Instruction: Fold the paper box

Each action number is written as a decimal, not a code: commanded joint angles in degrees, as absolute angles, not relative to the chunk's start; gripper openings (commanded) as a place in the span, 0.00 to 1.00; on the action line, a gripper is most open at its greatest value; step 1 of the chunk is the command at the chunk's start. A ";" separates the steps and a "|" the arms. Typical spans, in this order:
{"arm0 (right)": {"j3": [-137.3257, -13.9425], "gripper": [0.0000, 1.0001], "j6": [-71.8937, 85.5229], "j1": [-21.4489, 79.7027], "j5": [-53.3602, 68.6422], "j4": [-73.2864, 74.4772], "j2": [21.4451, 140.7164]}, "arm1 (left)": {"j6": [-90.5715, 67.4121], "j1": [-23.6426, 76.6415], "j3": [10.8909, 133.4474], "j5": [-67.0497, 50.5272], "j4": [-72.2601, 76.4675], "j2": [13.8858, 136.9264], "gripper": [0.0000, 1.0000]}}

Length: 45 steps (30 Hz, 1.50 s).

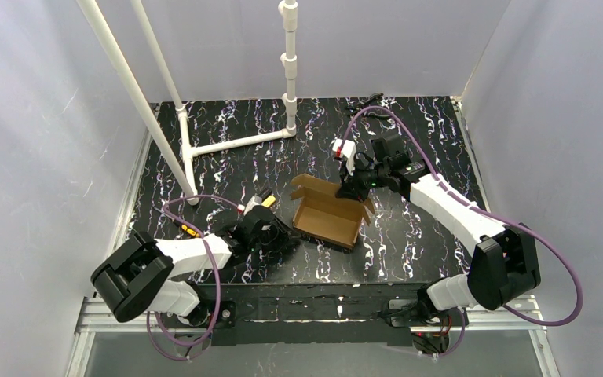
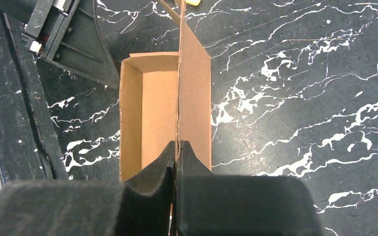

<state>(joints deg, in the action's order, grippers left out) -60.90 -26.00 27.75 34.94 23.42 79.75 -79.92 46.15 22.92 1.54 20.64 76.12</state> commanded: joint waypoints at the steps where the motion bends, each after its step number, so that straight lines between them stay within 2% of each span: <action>1: -59.99 0.04 -25.32 27.51 37.68 21.44 78.21 | -80.60 46.26 25.85 4.60 20.28 77.11 0.06; 3: -59.95 0.02 -25.23 27.51 38.46 21.51 78.05 | -81.56 46.21 26.37 4.83 20.22 78.36 0.00; 8: -59.60 0.01 -25.93 27.51 43.24 22.60 77.83 | -81.78 44.58 28.15 4.46 20.03 81.62 0.00; 13: -59.55 0.01 -27.06 27.60 46.05 24.14 77.53 | -73.63 40.94 31.42 2.15 19.01 82.71 0.00; 18: -61.01 0.01 -26.81 27.59 40.93 24.00 78.23 | -68.58 39.64 31.57 -2.42 18.72 81.51 0.00; 21: -63.50 0.11 -26.77 27.60 36.44 24.65 79.60 | -66.82 39.63 28.88 -3.93 18.72 78.77 0.00; 24: -66.48 0.17 -27.04 27.62 33.00 26.51 81.88 | -65.59 39.63 25.67 -3.73 18.72 74.79 0.08; 26: -68.14 0.22 -27.32 27.60 31.69 27.40 83.31 | -64.62 39.47 23.83 -3.46 18.72 71.84 0.15; 29: -70.07 0.29 -27.82 27.64 30.68 28.71 84.72 | -62.29 39.06 22.00 -2.41 18.20 67.30 0.33; 32: -70.78 0.36 -28.17 27.69 29.74 29.22 84.91 | -58.11 38.01 22.84 -1.91 15.88 64.50 0.47; 36: -69.99 0.52 -28.63 27.68 29.51 29.53 84.20 | -50.13 37.03 28.57 -3.75 11.77 66.40 0.49; 41: -68.04 0.68 -29.21 27.54 28.48 28.98 82.66 | -42.35 37.00 37.12 -5.02 7.08 74.36 0.51; 45: -66.96 0.75 -29.36 25.86 29.48 29.00 81.49 | -39.50 36.97 41.02 -5.09 5.47 78.89 0.52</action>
